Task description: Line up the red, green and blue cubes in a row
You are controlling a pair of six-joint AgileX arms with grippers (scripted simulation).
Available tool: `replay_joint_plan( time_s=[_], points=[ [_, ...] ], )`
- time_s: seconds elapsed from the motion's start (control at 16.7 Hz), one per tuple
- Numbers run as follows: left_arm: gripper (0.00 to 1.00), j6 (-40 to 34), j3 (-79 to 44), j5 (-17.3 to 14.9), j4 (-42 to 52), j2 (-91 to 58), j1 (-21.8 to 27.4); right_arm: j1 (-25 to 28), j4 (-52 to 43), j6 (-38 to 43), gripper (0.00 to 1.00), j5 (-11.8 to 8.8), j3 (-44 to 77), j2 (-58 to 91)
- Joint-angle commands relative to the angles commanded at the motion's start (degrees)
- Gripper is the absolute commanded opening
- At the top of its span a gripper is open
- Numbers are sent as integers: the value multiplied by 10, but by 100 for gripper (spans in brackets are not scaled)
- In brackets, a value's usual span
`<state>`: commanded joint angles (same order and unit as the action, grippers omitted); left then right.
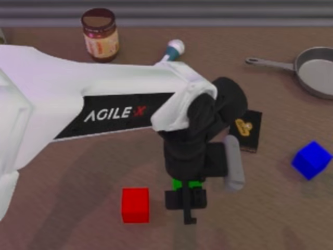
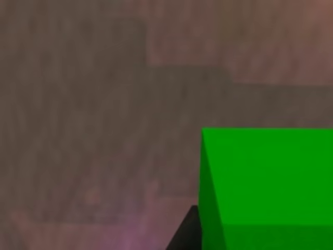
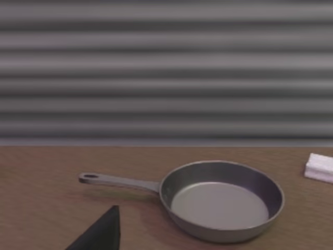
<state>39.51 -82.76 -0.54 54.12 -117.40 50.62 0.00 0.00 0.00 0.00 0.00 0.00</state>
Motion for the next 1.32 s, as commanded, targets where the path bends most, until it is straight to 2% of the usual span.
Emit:
replay_joint_plan(
  time_s=[0.18,0.48,1.26,1.32],
  points=[
    [0,-1,33,1,-60,-27,1,0,0,0,100,0,0,0],
    [0,-2,41,2,-71,-34,2,0,0,0,100,0,0,0],
    [98,-2,41,2,-71,-34,2,0,0,0,100,0,0,0],
    [100,-2,41,2,-71,-34,2,0,0,0,100,0,0,0]
  ],
)
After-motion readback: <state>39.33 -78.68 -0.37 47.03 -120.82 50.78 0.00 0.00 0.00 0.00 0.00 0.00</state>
